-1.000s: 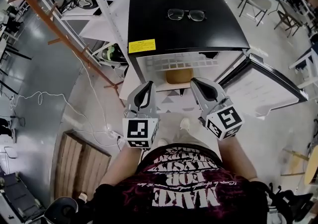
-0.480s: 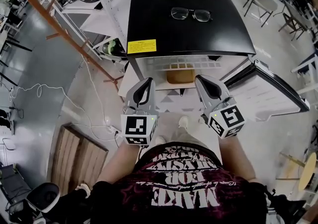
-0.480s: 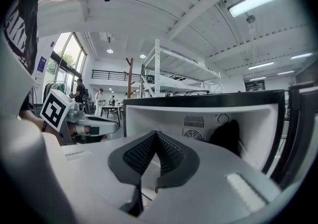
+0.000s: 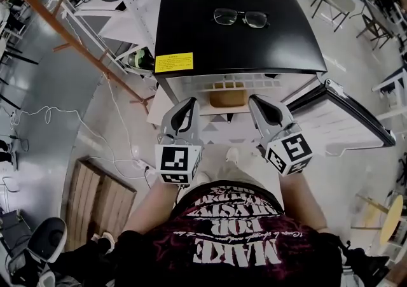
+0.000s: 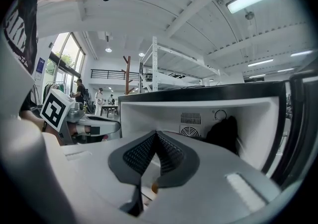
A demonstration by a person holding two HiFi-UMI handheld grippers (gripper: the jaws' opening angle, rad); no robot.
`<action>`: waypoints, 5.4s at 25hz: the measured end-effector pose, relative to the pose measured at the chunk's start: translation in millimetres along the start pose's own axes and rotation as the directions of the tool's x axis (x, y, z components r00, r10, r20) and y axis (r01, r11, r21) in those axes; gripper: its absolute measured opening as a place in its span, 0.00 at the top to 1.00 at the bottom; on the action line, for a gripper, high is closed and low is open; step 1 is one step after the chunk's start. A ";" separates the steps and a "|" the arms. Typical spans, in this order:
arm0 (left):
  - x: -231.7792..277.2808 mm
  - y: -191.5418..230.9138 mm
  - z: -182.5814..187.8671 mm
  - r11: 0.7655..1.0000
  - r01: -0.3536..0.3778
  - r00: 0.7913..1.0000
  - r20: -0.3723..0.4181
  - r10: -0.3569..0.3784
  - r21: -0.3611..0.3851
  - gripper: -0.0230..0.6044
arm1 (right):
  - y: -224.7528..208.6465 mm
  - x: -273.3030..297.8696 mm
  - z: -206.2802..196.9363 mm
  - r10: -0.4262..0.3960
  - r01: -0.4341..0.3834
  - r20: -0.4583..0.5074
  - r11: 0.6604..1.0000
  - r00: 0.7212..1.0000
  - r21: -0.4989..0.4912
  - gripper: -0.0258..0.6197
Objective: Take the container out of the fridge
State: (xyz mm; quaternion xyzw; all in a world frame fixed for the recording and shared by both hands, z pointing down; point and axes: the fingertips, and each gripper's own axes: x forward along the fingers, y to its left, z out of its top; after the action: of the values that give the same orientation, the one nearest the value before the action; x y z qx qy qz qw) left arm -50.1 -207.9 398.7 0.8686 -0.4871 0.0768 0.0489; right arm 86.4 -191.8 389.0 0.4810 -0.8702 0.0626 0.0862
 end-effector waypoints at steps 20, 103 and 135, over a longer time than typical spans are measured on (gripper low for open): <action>19.6 -3.0 -23.0 0.999 -0.008 0.997 -0.074 0.005 -0.033 0.96 | -19.8 7.9 -14.5 0.012 -0.012 -0.030 0.999 0.999 0.030 0.92; 4.2 -5.8 -52.9 1.000 -0.022 0.988 -0.153 0.022 0.005 0.96 | -108.9 80.4 -273.9 -0.099 0.204 -0.552 0.970 0.828 0.132 0.76; -1.1 -6.0 -61.9 1.000 -0.011 0.982 -0.187 0.014 0.018 0.96 | -119.8 101.9 -301.3 -0.115 0.279 -0.658 0.949 0.744 0.150 0.78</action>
State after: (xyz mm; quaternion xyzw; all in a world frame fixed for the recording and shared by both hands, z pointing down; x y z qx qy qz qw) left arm -50.8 -194.0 459.3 0.8547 -0.4853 0.1625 0.0867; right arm 161.9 -281.6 708.0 0.5269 -0.7178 0.3175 0.3261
